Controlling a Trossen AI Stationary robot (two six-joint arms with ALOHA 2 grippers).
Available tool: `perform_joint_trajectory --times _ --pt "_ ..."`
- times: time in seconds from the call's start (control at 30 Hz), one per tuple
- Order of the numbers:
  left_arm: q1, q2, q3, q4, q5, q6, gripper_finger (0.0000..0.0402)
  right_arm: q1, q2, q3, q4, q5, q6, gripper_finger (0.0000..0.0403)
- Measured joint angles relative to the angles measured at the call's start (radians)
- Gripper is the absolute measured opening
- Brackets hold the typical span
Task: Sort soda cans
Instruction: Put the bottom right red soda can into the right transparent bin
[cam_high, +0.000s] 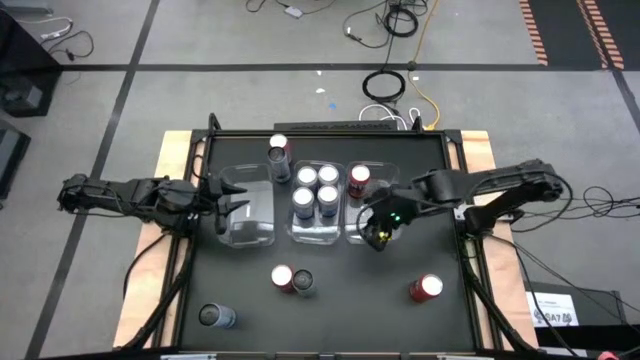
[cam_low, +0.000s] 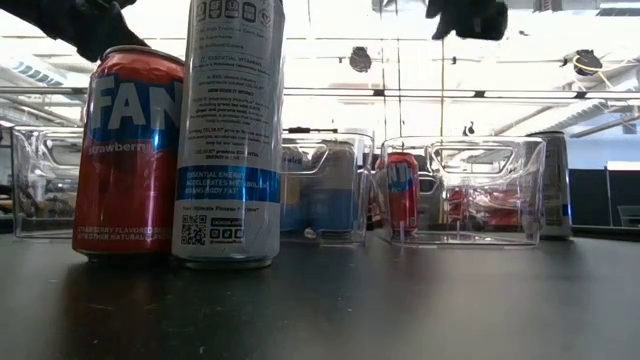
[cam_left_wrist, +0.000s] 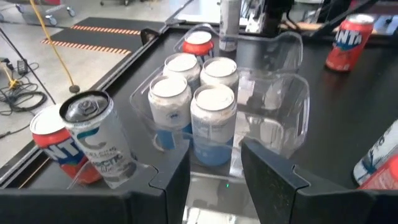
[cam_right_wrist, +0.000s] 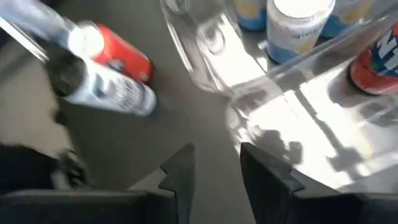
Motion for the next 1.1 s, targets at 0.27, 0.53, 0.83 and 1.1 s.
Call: perform_joint_trajectory --times 0.27,0.53,0.83,1.1 --pt "0.0 0.0 0.0 0.066 0.0 0.0 0.0155 0.0 -0.035 0.0 0.152 0.002 -0.019 0.0117" --pt "0.0 0.0 0.0 0.075 0.0 0.001 0.0155 -0.033 -0.028 0.001 0.151 0.038 -0.079 0.0122" --pt "0.0 0.0 0.0 0.075 0.0 0.0 0.0155 -0.107 -0.027 0.001 -0.095 0.13 -0.093 0.0251" --pt "0.0 0.0 0.0 0.075 0.0 0.0 0.0155 -0.135 -0.023 0.0 -0.301 0.155 -0.043 0.0393"
